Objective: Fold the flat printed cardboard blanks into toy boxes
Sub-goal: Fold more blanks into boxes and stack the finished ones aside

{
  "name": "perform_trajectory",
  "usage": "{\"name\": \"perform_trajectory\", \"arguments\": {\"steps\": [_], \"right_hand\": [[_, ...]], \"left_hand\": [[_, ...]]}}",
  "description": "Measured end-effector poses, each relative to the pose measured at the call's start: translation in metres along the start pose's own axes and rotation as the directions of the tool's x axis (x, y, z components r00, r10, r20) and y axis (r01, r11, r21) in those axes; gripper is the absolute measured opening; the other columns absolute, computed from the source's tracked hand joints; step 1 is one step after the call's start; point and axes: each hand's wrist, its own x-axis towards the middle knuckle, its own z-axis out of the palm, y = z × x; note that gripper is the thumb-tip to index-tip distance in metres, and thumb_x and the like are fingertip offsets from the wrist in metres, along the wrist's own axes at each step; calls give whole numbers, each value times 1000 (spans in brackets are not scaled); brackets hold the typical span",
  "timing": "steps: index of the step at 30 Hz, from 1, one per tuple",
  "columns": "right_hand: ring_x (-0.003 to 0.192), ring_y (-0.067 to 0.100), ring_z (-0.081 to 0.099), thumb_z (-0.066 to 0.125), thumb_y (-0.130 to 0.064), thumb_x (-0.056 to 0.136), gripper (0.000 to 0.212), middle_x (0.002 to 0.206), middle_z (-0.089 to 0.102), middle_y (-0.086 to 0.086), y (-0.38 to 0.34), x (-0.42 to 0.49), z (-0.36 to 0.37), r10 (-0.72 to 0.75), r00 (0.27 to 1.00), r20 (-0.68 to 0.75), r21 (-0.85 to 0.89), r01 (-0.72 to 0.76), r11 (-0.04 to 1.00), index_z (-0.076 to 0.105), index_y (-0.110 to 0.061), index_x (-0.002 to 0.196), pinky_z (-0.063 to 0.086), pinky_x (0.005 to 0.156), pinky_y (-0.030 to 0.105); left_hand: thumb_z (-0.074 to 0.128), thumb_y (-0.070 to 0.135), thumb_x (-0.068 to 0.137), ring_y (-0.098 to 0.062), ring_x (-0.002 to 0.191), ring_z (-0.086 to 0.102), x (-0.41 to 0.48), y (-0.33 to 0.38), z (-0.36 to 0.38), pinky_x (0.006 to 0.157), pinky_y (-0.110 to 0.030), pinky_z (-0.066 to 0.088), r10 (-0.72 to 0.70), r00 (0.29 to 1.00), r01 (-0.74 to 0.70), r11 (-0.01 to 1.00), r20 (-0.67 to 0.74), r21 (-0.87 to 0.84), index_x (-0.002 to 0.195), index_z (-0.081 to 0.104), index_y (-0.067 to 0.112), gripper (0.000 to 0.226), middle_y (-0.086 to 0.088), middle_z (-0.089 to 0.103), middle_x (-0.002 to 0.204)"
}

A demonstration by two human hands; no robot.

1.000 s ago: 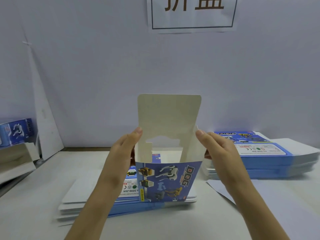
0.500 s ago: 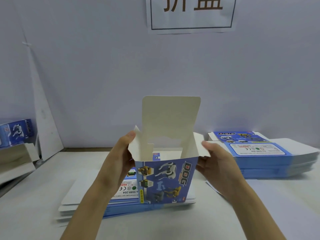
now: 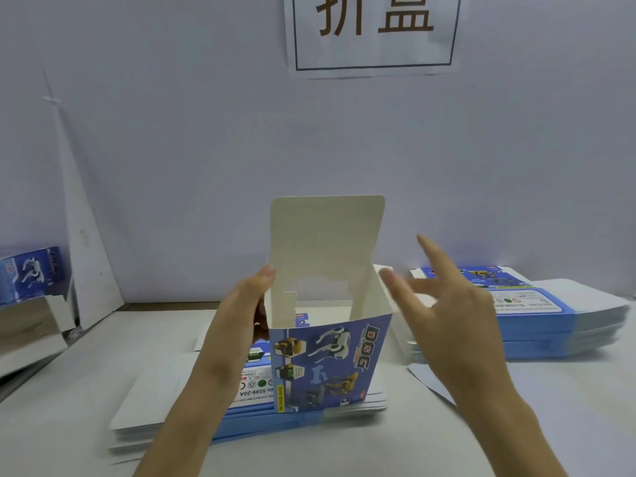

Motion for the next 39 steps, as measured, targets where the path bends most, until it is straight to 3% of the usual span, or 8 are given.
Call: {"name": "perform_trajectory", "arguments": {"steps": [7, 18, 23, 28, 31, 33, 36, 39], "right_hand": [[85, 16, 67, 60, -26, 89, 28, 84, 75, -3, -2, -7, 12, 75, 992, 100, -47, -71, 996, 68, -20, 116, 44, 82, 26], [93, 19, 66, 58, -23, 90, 28, 92, 76, 2, -9, -9, 14, 193, 971, 140, 36, -199, 979, 68, -18, 116, 50, 89, 34], [96, 23, 65, 56, -25, 91, 30, 92, 75, 1, -15, -13, 16, 195, 971, 136, 33, -201, 979, 65, -18, 119, 49, 87, 33], [89, 13, 68, 61, -28, 87, 28, 93, 76, -1, -18, -11, 11, 222, 967, 127, 54, -230, 972, 69, -17, 112, 52, 83, 29], [88, 15, 70, 61, -26, 88, 24, 92, 76, -3, -25, -15, 11, 160, 979, 125, 1, -161, 987, 72, -17, 107, 53, 86, 39], [87, 20, 68, 58, -25, 91, 19, 91, 75, -4, -26, -16, 11, 126, 982, 144, -62, -118, 991, 72, -18, 101, 53, 82, 39], [86, 22, 66, 55, -24, 93, 17, 89, 74, -5, -24, -14, 9, 119, 978, 172, -94, -104, 990, 72, -19, 96, 52, 79, 38], [86, 21, 64, 52, -26, 94, 19, 90, 73, -4, -25, -14, 8, 113, 975, 192, -134, -88, 987, 70, -20, 97, 51, 79, 39]], "left_hand": [[53, 70, 55, -30, 84, 55, -1, 1, 3, 94, -58, 44, 4, 1000, -4, 1000, 30, 4, 94, 55, 16, 67, -24, 61, 93], [61, 44, 83, -15, 60, 48, 13, -19, -31, 67, -35, 41, -115, 978, 153, 963, 174, -223, 81, 71, 15, 30, -6, 57, 67], [52, 53, 74, -16, 63, 56, 16, -16, -41, 57, -26, 49, -389, 907, 383, 921, 161, 66, 92, 66, 8, 50, -5, 62, 75], [41, 44, 97, 0, 67, 56, 1, 16, -28, 45, -9, 40, 152, 968, 10, 775, -201, 632, 101, 55, 35, 17, 12, 61, 86], [22, 50, 95, -12, 54, 45, -14, 26, -8, 50, -26, 34, 273, 941, -24, 642, -199, 766, 61, 45, 19, 52, 2, 47, 54], [11, 62, 86, -15, 64, 51, -18, 26, 1, 56, -31, 35, 258, 945, 17, 574, -201, 819, 69, 55, 15, 66, -1, 57, 64], [38, 39, 97, -23, 100, 63, -19, 31, -5, 86, -34, 49, 498, 855, -176, 543, -146, 821, 130, 58, 17, 45, -2, 65, 119], [58, 0, 90, -21, 87, 67, -20, 37, -13, 79, -22, 51, 631, 776, -347, 424, 2, 837, 113, 71, 11, 29, -5, 72, 108]]}}
